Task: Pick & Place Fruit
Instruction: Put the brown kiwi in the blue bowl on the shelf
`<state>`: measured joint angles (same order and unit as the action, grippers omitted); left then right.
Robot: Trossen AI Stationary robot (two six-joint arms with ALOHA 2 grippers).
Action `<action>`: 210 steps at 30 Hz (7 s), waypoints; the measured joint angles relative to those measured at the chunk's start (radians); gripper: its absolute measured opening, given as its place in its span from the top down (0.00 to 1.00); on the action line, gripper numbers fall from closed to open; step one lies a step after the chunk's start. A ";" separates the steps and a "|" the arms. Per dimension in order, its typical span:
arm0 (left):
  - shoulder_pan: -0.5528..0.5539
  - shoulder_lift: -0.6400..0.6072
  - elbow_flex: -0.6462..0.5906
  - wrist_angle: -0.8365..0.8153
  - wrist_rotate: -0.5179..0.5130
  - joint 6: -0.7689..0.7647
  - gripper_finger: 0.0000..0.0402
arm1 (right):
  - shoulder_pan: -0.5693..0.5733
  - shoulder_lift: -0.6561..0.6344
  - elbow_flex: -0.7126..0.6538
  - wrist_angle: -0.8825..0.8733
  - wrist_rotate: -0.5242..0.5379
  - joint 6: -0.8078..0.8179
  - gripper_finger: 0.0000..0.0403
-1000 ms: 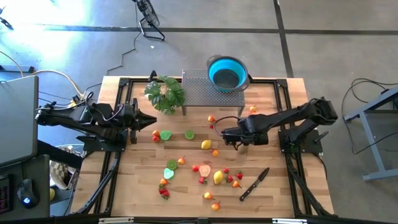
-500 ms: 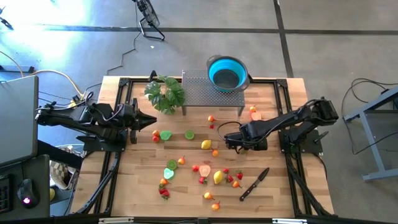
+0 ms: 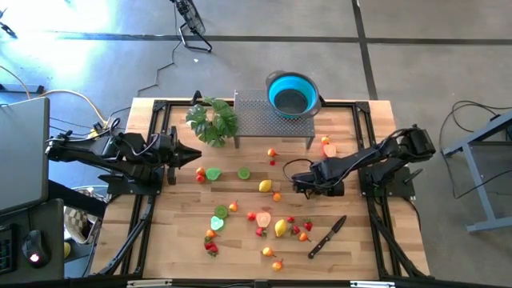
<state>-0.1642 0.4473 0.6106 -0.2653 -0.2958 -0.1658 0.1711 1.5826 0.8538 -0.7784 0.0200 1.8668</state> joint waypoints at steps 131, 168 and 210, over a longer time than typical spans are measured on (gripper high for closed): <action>0.000 0.000 0.000 -0.022 -0.043 -0.047 0.91 | -0.283 -0.375 0.205 1.226 0.333 -1.167 0.42; 0.000 0.000 0.000 -0.024 -0.376 0.065 0.91 | -0.796 0.033 0.725 0.097 -0.124 -1.363 0.42; 0.000 0.000 0.000 -0.026 -0.377 0.052 0.91 | -0.832 0.077 0.723 -0.094 0.023 -1.928 0.41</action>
<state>-0.1638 0.4477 0.6106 -0.2913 -0.6727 -0.1135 -0.6613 1.6592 1.5768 -0.8722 0.0425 -0.0614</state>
